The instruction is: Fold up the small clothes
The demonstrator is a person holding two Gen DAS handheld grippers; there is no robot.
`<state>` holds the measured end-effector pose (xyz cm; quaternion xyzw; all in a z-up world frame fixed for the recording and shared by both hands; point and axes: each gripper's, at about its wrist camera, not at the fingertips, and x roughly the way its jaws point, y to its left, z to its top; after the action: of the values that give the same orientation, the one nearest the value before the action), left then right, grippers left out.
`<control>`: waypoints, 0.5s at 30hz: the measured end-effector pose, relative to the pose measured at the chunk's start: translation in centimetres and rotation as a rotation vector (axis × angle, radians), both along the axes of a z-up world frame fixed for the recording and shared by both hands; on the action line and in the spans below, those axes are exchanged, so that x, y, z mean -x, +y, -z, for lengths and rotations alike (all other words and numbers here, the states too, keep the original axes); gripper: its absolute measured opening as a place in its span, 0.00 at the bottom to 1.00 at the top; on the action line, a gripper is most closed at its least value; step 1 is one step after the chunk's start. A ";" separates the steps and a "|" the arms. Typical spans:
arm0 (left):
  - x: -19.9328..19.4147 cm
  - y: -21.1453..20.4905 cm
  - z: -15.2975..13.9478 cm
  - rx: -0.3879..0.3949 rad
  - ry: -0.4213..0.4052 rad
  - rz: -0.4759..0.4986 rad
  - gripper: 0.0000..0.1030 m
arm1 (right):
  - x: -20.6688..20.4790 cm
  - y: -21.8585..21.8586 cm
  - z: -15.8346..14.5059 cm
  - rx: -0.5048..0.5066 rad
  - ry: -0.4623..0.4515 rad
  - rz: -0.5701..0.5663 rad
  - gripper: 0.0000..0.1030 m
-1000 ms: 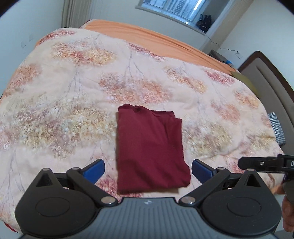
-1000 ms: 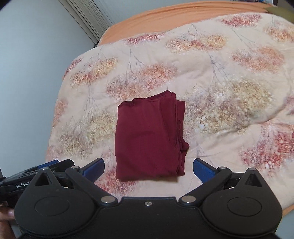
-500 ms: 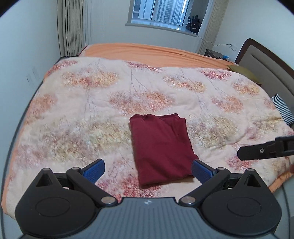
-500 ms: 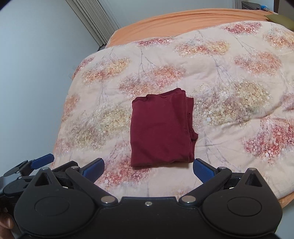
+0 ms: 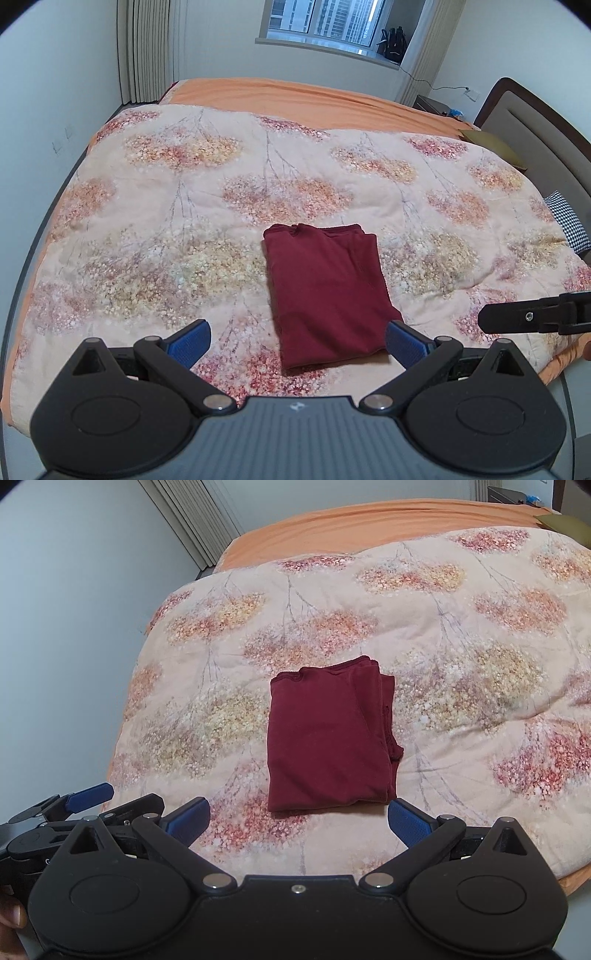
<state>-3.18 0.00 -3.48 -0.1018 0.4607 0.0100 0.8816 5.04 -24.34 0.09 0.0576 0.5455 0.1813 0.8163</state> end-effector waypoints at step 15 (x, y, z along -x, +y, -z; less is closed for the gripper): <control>-0.6 0.2 0.2 0.012 0.009 0.010 1.00 | -0.5 -0.2 0.1 0.002 0.002 0.006 0.99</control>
<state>-2.57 0.17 -3.73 -0.1049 0.4650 0.0033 0.8790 5.55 -24.50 0.03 0.0586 0.5462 0.1784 0.8164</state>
